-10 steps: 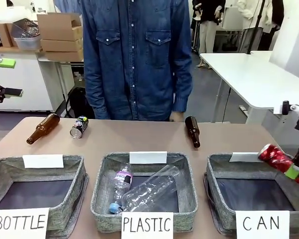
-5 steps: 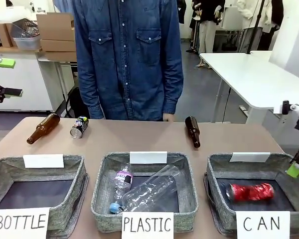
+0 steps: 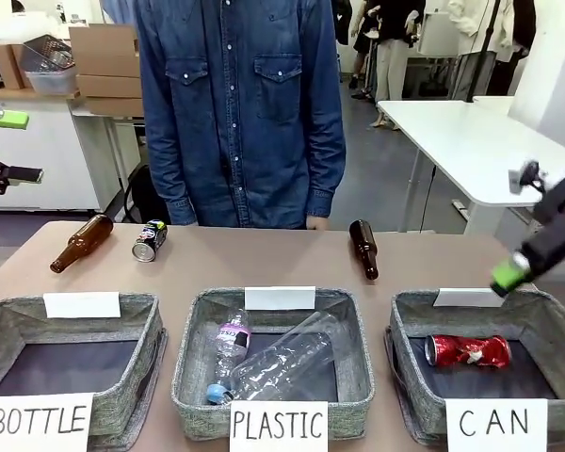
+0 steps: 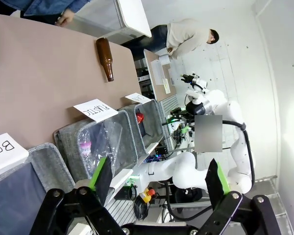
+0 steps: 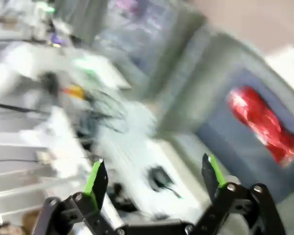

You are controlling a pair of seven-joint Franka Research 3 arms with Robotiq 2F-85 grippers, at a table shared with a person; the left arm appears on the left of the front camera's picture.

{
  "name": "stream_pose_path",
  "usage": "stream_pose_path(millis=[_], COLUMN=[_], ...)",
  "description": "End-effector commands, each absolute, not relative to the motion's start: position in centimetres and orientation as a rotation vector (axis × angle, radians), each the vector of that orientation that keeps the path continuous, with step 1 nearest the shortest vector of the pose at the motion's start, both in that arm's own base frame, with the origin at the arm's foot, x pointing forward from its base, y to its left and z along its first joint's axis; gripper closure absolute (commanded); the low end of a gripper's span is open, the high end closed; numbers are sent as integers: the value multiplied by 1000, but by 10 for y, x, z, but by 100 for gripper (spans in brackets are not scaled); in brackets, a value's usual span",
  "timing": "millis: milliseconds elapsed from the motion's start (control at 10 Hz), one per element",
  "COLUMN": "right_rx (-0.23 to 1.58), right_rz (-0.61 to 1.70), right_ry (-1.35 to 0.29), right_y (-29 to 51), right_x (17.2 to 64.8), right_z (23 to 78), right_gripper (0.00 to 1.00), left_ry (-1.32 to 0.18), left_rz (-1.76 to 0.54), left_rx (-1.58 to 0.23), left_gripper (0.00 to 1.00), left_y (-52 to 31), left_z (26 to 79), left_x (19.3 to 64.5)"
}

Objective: Sort the can waste into the basket.
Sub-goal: Pick up the can waste from the table and place it in the right Fabric basket.

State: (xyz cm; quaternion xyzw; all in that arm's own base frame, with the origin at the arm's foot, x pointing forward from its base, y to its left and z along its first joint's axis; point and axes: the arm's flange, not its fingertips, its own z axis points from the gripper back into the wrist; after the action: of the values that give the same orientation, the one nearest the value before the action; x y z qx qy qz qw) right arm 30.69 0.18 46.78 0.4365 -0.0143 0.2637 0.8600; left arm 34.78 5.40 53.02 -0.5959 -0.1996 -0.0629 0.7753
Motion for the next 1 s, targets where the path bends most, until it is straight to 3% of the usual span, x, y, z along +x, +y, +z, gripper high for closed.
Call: stream_pose_path(millis=[0, 300, 400, 900], right_rx=[1749, 1947, 1403, 1403], right_rz=[51, -26, 377, 377], right_ry=[-266, -351, -76, -76], right_y=[26, 23, 27, 27], right_x=[314, 328, 316, 316], right_z=[497, 509, 513, 513], right_gripper=[0, 0, 0, 0], left_ry=[-453, -453, -453, -453], left_rz=[-152, -152, -152, -152], left_rx=[-1308, -1308, -1308, -1308], left_gripper=[0, 0, 0, 0], left_y=[53, 53, 53, 53], left_z=[532, 532, 532, 532], left_x=[348, 348, 348, 348])
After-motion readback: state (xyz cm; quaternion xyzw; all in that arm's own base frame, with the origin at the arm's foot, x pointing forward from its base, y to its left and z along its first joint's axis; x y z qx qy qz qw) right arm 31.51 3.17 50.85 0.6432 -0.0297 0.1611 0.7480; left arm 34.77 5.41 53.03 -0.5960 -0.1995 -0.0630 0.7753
